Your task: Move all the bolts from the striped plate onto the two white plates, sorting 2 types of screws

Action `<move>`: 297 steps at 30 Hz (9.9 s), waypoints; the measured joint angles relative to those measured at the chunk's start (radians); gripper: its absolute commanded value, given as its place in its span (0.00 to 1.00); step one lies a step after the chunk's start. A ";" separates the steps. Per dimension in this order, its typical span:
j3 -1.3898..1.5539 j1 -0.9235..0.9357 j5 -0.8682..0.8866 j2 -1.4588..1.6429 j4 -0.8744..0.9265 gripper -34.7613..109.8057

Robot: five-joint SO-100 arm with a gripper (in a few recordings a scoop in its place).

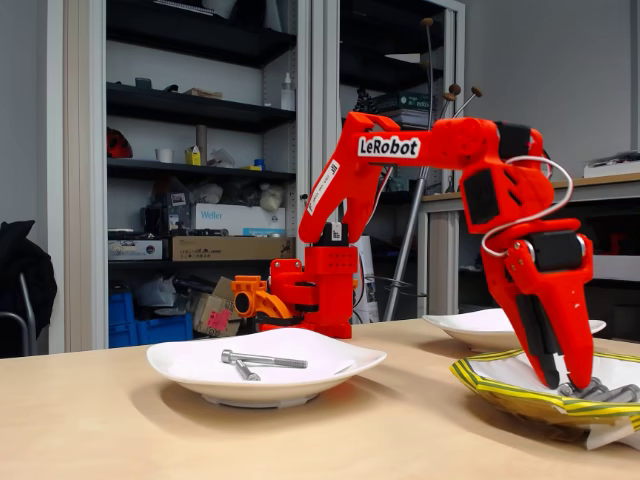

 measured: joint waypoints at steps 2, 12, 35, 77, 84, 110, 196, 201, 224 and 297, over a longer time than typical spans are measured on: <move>-0.071 -0.003 0.012 -0.048 0.021 0.33; -0.308 -0.020 0.080 -0.181 0.104 0.28; -0.563 -0.031 0.161 -0.357 0.210 0.28; -0.213 -0.074 0.430 0.028 0.364 0.24; 0.196 -0.199 0.758 0.334 0.308 0.24; 1.169 -0.617 1.006 1.043 -0.239 0.28; 0.049 0.025 0.529 0.017 -0.009 0.24; -0.074 0.028 0.531 0.018 0.166 0.24; 0.541 0.413 0.408 0.557 0.209 0.24; 0.184 0.150 0.437 0.311 0.006 0.28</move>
